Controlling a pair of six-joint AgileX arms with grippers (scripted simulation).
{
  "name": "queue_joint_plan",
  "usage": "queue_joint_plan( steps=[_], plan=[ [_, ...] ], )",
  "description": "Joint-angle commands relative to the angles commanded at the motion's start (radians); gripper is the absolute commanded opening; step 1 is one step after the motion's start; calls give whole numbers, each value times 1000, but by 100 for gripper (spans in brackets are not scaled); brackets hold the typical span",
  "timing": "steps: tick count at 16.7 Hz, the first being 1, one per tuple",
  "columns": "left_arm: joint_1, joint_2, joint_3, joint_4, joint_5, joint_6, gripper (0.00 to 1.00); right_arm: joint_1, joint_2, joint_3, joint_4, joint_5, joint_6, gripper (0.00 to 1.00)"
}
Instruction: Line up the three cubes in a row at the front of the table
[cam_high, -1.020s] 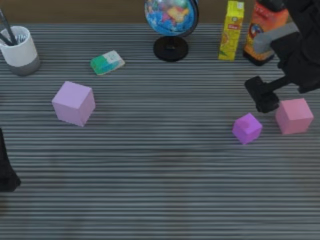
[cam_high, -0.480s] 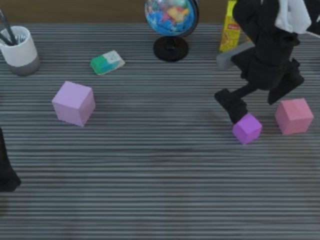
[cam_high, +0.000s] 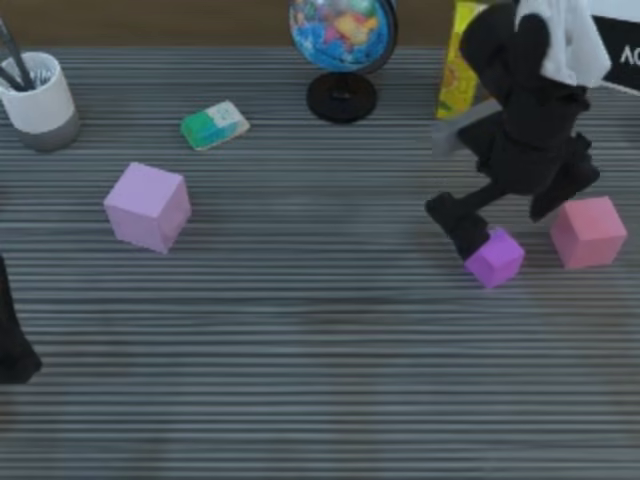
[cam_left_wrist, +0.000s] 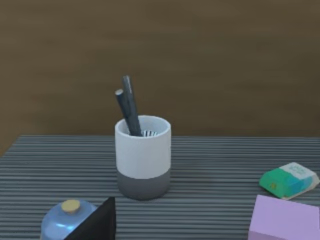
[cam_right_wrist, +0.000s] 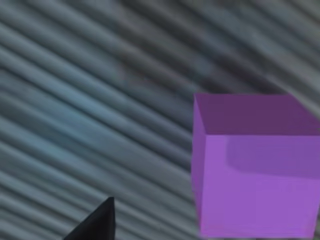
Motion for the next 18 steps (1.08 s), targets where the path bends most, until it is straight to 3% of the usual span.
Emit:
queue_joint_plan(
  steps=[5, 10, 18],
  plan=[
    [0, 0, 0, 0, 0, 0, 100, 2, 76, -115, 200, 1, 4, 100],
    [0, 0, 0, 0, 0, 0, 100, 3, 88, -128, 219, 1, 4, 100],
    [0, 0, 0, 0, 0, 0, 100, 3, 88, -128, 219, 1, 4, 40]
  ],
)
